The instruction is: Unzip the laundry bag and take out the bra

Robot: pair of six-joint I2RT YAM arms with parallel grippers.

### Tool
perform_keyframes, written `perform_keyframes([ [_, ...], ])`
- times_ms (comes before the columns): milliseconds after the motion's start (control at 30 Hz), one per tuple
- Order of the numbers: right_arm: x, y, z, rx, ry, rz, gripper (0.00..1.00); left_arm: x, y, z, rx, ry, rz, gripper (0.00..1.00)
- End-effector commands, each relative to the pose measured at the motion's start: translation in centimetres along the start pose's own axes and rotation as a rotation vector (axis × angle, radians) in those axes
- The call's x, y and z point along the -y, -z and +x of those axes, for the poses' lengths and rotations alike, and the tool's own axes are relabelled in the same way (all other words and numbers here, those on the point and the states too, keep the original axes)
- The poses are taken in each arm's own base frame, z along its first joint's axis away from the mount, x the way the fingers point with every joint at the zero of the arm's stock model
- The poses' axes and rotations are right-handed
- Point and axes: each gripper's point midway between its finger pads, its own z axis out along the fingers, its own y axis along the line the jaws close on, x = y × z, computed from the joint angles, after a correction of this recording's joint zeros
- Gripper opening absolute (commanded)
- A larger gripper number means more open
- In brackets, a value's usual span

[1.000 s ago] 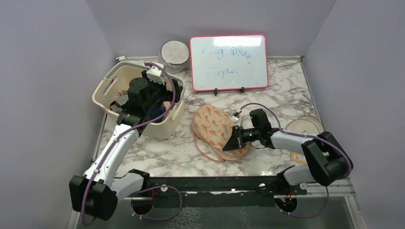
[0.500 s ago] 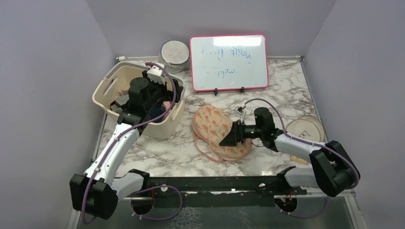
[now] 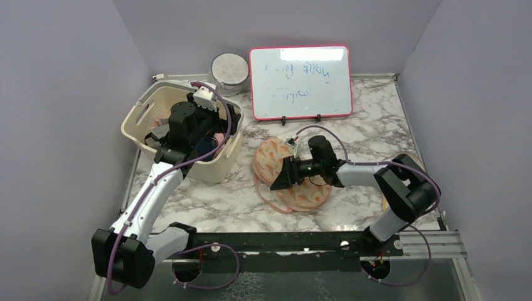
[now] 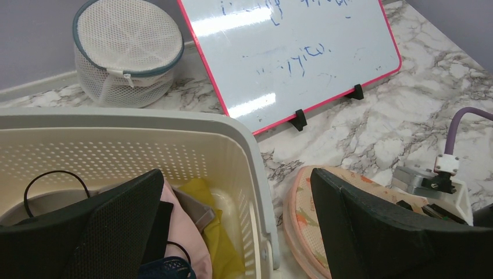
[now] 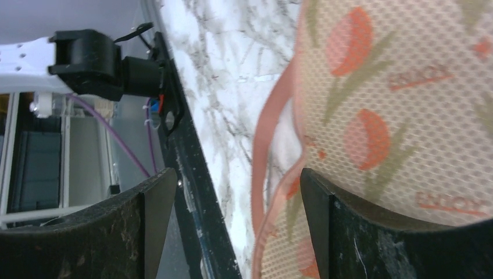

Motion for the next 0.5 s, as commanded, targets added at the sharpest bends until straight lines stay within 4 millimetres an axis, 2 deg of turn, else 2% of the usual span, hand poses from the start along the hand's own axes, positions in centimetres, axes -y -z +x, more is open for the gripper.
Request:
perform_keyframes([
  [0, 2.6, -0.4, -0.9, 0.060, -0.041, 0.117, 0.77, 0.3, -0.1, 0.1, -0.002, 0.006, 0.009, 0.92],
  [133, 6.6, 2.1, -0.1, 0.121, -0.168, 0.261, 0.77, 0.3, 0.2, -0.2, 0.011, -0.001, 0.006, 0.92],
  [200, 8.5, 4.5, 0.0, 0.187, -0.266, 0.334, 0.77, 0.2, 0.4, -0.2, 0.013, -0.003, -0.001, 0.92],
  [233, 9.4, 5.9, 0.7, 0.216, -0.320, 0.358, 0.77, 0.3, 0.5, -0.2, 0.012, -0.005, -0.003, 0.92],
  [333, 10.7, 9.5, 1.3, 0.321, -0.423, 0.411, 0.77, 0.2, 0.6, -0.4, 0.019, -0.007, -0.005, 0.92],
  [467, 11.2, 13.1, 2.4, 0.406, -0.496, 0.537, 0.77, 0.3, 0.7, -0.6, 0.024, -0.006, -0.003, 0.92],
])
